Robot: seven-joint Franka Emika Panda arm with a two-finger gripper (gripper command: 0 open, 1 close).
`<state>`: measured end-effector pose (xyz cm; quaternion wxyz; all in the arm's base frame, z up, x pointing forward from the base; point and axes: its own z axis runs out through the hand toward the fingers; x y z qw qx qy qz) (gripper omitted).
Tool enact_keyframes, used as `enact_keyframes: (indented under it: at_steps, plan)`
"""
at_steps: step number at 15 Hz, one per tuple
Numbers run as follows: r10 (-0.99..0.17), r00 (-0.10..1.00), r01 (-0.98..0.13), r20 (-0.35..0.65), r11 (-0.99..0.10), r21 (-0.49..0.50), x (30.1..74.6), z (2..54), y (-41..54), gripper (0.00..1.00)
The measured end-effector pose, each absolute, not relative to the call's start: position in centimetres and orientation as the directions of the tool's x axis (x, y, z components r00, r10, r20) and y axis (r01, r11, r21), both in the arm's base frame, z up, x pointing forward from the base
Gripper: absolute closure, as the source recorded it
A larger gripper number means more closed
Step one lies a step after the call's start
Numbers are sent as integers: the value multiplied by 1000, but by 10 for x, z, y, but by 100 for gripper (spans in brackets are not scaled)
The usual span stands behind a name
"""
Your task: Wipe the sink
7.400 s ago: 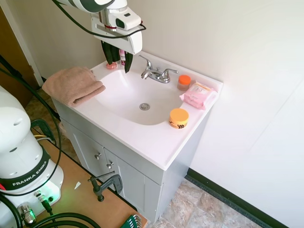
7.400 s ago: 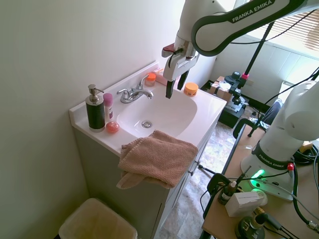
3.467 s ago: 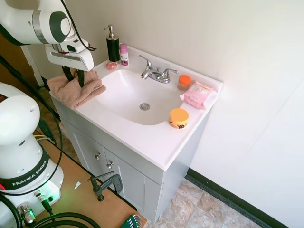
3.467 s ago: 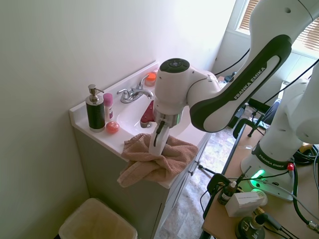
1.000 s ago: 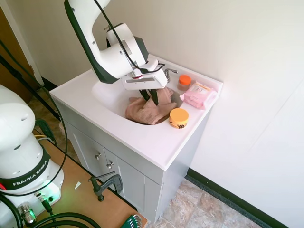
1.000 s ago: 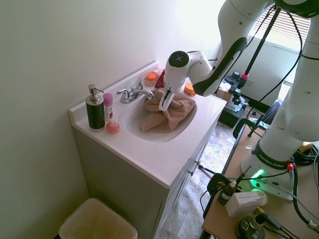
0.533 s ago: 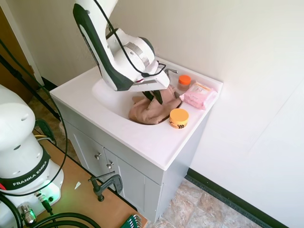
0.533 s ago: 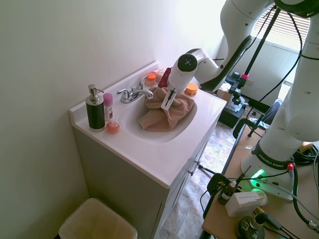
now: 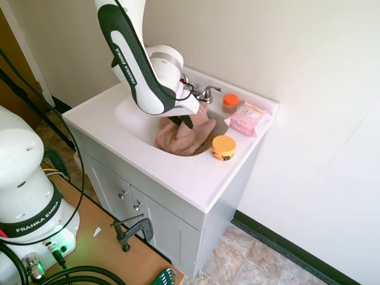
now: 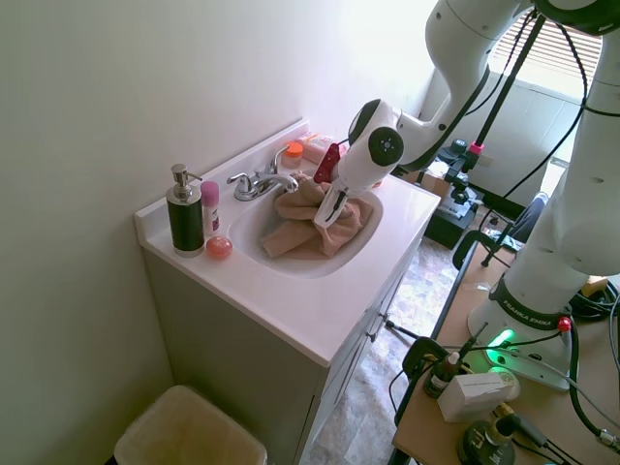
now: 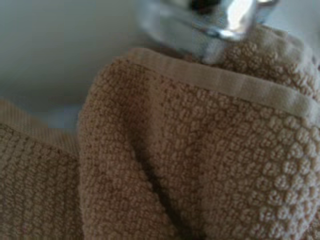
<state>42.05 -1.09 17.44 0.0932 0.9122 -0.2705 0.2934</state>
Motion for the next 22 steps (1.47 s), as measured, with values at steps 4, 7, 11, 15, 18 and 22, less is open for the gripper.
enact_keyframes:
  at_steps: [4,7,11,15,18,22]
  plan:
    - [-439,697,-524,567,-851,-14,414,164,32,100]
    - [-456,695,-525,556,-850,-40,413,164,67,100]
    - [-481,698,-538,530,-841,-55,414,167,98,100]
    - [-534,726,-574,433,-818,-47,405,168,123,100]
    - [-562,742,-598,365,-801,-17,400,177,119,100]
    - [-605,752,-627,262,-779,-2,391,195,101,100]
